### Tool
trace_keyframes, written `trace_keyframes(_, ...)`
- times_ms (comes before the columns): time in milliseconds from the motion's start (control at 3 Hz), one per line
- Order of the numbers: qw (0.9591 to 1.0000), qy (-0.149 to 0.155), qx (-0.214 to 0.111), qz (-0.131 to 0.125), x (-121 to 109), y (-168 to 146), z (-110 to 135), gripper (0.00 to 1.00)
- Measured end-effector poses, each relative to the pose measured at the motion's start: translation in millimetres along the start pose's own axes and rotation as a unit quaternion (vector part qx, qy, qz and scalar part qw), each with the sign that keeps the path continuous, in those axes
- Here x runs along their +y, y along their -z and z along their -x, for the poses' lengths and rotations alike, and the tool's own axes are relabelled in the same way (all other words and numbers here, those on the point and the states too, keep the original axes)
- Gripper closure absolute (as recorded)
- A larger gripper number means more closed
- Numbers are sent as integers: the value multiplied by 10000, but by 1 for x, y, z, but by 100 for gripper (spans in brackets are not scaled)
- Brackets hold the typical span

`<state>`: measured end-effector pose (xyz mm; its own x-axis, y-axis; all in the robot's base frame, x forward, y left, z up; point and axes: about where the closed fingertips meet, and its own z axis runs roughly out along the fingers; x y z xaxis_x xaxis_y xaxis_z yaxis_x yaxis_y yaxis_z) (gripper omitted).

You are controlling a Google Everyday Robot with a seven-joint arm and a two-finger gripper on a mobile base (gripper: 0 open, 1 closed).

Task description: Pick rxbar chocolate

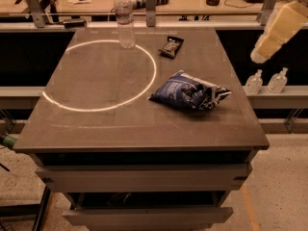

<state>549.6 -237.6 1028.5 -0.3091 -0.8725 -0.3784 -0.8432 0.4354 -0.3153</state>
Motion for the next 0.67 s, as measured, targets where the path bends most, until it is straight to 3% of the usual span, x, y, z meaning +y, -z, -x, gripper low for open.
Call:
trace_keyframes(333, 9953, -685, -576, -367, -40, -3, 7, 0)
trace_keyframes(667, 9828, -1414, -1177, -149, -64, -24, 23, 0)
